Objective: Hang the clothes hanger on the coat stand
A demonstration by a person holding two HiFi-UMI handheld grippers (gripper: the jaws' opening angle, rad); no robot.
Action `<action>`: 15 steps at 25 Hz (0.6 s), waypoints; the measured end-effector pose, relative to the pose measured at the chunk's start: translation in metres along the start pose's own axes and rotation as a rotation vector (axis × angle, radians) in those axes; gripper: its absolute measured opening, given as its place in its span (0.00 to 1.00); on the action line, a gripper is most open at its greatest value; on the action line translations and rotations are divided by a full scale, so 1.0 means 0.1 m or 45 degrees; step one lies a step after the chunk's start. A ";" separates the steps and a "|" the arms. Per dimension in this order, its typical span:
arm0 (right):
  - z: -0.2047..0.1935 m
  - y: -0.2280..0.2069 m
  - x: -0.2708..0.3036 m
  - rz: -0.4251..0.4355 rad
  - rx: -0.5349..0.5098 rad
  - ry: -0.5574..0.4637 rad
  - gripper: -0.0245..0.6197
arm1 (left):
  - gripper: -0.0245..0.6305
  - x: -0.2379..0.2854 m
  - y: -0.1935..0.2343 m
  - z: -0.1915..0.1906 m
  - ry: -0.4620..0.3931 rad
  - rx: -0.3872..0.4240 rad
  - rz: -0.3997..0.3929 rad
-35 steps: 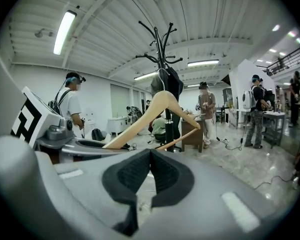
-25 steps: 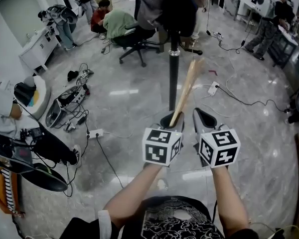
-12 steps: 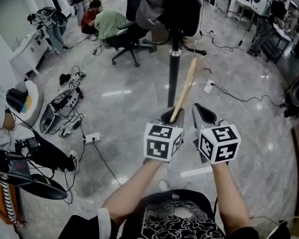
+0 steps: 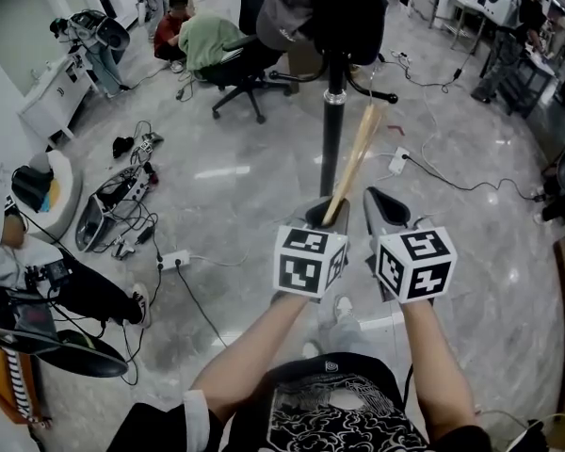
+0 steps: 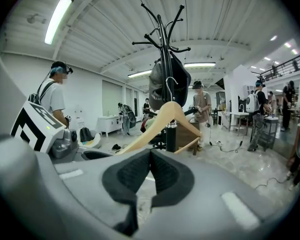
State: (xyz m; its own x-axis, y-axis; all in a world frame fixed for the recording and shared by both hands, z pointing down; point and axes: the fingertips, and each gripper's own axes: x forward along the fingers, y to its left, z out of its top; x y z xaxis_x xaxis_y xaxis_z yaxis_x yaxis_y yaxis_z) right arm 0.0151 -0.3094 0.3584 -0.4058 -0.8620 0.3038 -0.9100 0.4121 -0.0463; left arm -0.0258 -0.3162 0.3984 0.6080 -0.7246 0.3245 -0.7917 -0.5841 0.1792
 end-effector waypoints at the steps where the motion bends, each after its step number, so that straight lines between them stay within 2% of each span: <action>1: 0.00 -0.01 0.04 0.004 0.000 0.000 0.04 | 0.09 0.03 0.02 0.00 0.003 0.000 0.003; 8: 0.07 -0.21 0.25 0.023 0.005 0.015 0.04 | 0.09 0.27 0.07 0.05 0.026 -0.001 0.014; 15: -0.01 -0.20 0.44 0.044 0.011 0.042 0.04 | 0.09 0.37 0.21 -0.01 0.044 -0.009 0.030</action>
State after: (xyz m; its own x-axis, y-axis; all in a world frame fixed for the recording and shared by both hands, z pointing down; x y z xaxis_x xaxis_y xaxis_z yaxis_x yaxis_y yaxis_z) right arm 0.0156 -0.3553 0.3738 -0.4343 -0.8369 0.3331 -0.8961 0.4390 -0.0654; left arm -0.0198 -0.3546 0.4155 0.5869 -0.7248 0.3608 -0.8062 -0.5643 0.1779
